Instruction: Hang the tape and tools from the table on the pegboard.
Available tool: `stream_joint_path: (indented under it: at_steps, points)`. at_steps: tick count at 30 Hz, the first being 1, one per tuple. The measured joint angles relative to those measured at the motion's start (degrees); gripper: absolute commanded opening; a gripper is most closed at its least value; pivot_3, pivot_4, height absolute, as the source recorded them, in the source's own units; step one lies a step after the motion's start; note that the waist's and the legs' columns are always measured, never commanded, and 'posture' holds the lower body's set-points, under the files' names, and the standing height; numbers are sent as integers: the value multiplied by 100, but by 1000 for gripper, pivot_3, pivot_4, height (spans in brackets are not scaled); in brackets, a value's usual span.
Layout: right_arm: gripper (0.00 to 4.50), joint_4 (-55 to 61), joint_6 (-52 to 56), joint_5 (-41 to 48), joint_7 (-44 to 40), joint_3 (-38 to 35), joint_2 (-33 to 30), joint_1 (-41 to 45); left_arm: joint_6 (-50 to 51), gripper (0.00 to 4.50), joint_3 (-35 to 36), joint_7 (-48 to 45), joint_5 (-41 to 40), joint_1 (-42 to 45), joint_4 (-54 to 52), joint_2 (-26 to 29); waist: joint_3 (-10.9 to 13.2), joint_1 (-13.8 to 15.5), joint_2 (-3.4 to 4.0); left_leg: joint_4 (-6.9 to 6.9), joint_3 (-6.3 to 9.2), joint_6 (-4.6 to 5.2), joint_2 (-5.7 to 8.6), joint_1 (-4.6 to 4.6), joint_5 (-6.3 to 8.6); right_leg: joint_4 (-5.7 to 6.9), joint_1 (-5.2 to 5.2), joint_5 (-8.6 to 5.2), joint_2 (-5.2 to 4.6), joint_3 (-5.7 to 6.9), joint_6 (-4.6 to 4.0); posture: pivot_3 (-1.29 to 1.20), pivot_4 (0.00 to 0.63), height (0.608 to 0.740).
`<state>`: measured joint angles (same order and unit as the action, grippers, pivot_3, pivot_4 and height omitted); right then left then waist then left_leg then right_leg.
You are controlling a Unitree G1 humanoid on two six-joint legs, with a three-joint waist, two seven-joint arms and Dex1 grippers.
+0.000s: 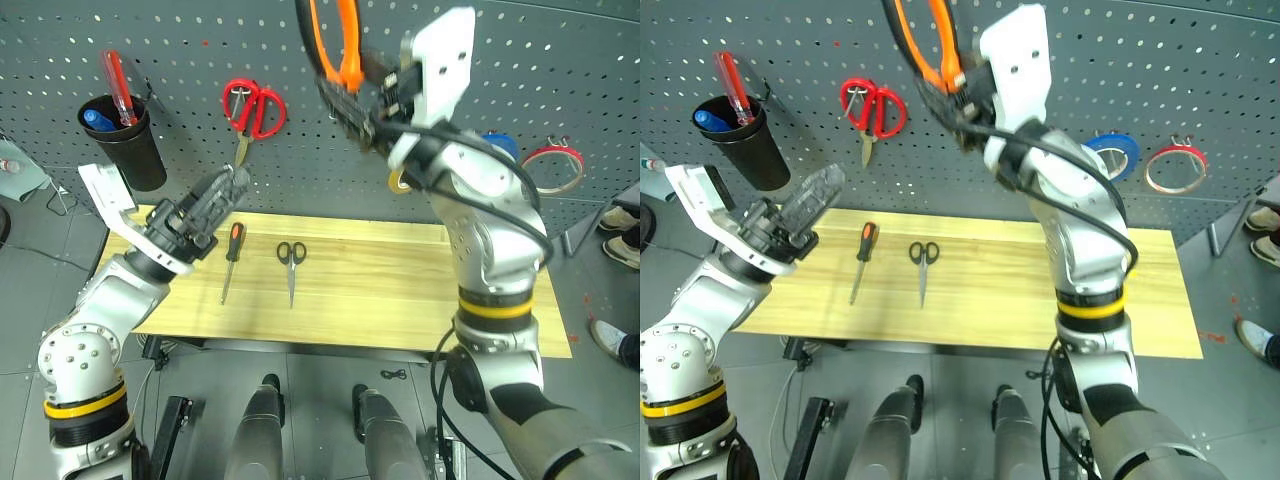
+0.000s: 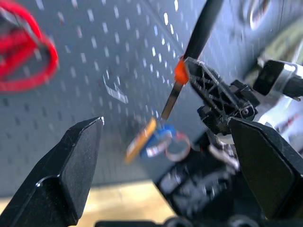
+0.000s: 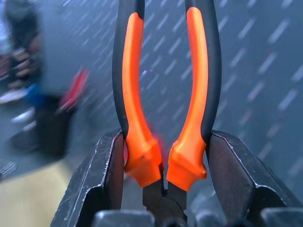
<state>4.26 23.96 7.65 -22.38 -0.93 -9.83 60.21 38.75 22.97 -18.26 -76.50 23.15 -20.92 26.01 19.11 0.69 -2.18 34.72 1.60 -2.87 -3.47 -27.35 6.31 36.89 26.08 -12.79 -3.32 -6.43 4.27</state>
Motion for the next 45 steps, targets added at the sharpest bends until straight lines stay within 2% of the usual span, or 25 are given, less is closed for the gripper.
stream_joint_path:
  at_steps: [4, 8, 13, 19, 26, 38, 40, 42, 43, 44, 45]
  points:
    - [2257, -1660, -1440, -307, 403, -13, 95, 599, -228, 4500, -66, 79, 230, 562, 247, -77, 0, 5, 0, -12, 1, 0, 1, -5, 0, -13, 0, 10, 0, 3, -17, 168, 325, 740]
    - [2257, -3026, -2542, -474, 597, -12, 151, 898, -327, 4500, -116, 63, 413, 758, 425, -84, 2, 18, -3, -44, 1, 0, 1, -5, 0, -19, 11, 10, -2, 5, -22, 179, 334, 740]
    - [2257, -4146, -3631, -538, 770, -12, 258, 1154, -301, 4500, -283, 11, 659, 756, 554, -23, 3, -1, -3, -52, 4, -6, -3, 3, -5, -4, 15, 11, 1, 10, -35, 201, 348, 740]
    - [2257, -4608, -3958, -531, 950, -25, 337, 1198, -112, 4500, -395, -129, 900, 691, 650, 110, 5, 6, -1, -52, 12, -11, -4, 2, -36, -1, 13, 12, 2, 20, -34, 198, 352, 740]
    - [2257, -4608, -4132, -601, 1102, -11, 370, 931, -106, 4500, -443, -423, 981, 546, 666, 61, 5, 14, -1, -58, 18, -11, -4, 2, -37, -4, 10, 11, 2, 27, -37, 194, 351, 740]
    - [2257, -4817, -3996, -637, 1132, -11, 341, 585, -112, 4500, -364, -1004, 1114, 196, 796, 110, 5, 8, 0, -61, 26, -26, -6, 2, -46, -2, 9, 11, 2, 35, -39, 190, 349, 740]
    - [3247, -4799, -3974, -639, 1122, -9, 328, 585, -109, 4500, -319, -1056, 1114, 197, 852, 160, 5, 11, -1, -61, 27, -25, -7, 2, -50, -2, 8, 12, 2, 38, -38, 187, 347, 740]
    - [3824, -4775, -3952, -637, 1081, 2, 321, 533, -104, 4500, -296, -1106, 1114, 233, 925, 200, 5, 15, -1, -61, 27, -24, -7, 2, -52, -2, 7, 12, 2, 39, -38, 187, 347, 740]
    - [4254, -4742, -3948, -637, 1030, 13, 313, 469, -102, 4500, -283, -1126, 1114, 261, 967, 223, 5, 14, -1, -61, 27, -23, -8, 2, -53, -2, 7, 12, 2, 39, -37, 181, 341, 740]
    - [4474, -4697, -3924, -637, 980, 19, 294, 411, -99, 4500, -280, -1147, 1113, 291, 991, 241, 5, 14, -1, -61, 27, -23, -8, 2, -54, -2, 7, 12, 1, 39, -36, 175, 341, 740]
    - [4474, -4625, -3869, -636, 896, 32, 260, 343, -98, 4500, -277, -1178, 1113, 314, 1030, 280, 5, 13, -1, -61, 27, -23, -8, 1, -54, -2, 7, 13, 2, 40, -36, 169, 340, 740]
